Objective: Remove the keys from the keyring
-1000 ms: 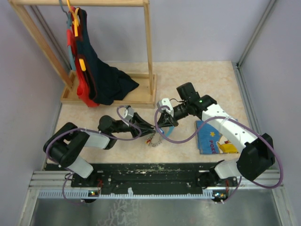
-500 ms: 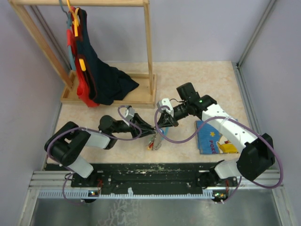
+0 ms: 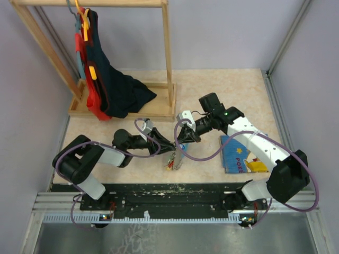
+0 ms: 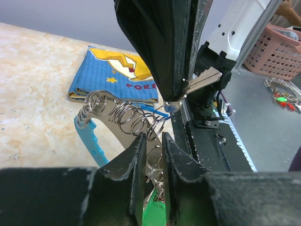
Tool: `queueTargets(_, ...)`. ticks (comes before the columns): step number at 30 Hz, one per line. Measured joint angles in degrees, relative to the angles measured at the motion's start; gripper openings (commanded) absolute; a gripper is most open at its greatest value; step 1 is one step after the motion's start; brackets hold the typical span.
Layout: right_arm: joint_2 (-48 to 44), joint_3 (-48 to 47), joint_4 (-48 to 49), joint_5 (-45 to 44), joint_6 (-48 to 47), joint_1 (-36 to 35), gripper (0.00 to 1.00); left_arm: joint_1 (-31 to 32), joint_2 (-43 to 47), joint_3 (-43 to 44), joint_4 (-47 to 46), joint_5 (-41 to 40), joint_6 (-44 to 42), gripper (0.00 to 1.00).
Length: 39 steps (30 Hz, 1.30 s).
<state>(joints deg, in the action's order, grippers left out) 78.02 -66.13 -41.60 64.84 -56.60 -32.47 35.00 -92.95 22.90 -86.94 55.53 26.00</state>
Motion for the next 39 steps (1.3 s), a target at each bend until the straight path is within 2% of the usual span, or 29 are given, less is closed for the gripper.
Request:
queueTargets(3, 0.00, 0.00, 0.00, 0.00, 0.00, 0.02, 0.00, 0.15, 0.00, 0.35, 0.00, 0.00, 0.22, 0.24)
queueTargets(10, 0.00, 0.00, 0.00, 0.00, 0.02, 0.02, 0.00, 0.52, 0.00, 0.59, -0.02, -0.09, 1.11, 0.14)
queueTargets(13, 0.00, 0.00, 0.00, -0.04, 0.02, 0.00, 0.00, 0.59, 0.00, 0.57, 0.00, -0.11, 1.11, 0.01)
queueTargets(14, 0.00, 0.00, 0.02, -0.07, 0.00, 0.00, 0.00, 0.59, 0.02, 0.57, -0.02, -0.11, 1.09, 0.00)
queueTargets(21, 0.00, 0.00, 0.11, -0.09, -0.15, 0.02, 0.00, 0.59, 3.30, -0.22, 1.46, -0.39, -0.42, 0.00)
queueTargets(27, -0.22, -0.04, 2.93, 1.84, 3.85, 0.02, 0.00, 1.90, 14.25, 4.87, 24.90, -4.15, -9.68, 0.00)
queueTargets(32, -0.39, -0.46, 5.60, 2.36, 8.87, 0.04, 0.00, 4.57, 18.58, 9.51, 41.90, -9.42, -17.53, 0.00)
queueTargets(39, -0.46, -0.70, 6.49, 1.03, 14.14, 0.66, 0.00, 5.20, 19.80, 13.14, 53.79, -11.32, -21.99, 0.00)
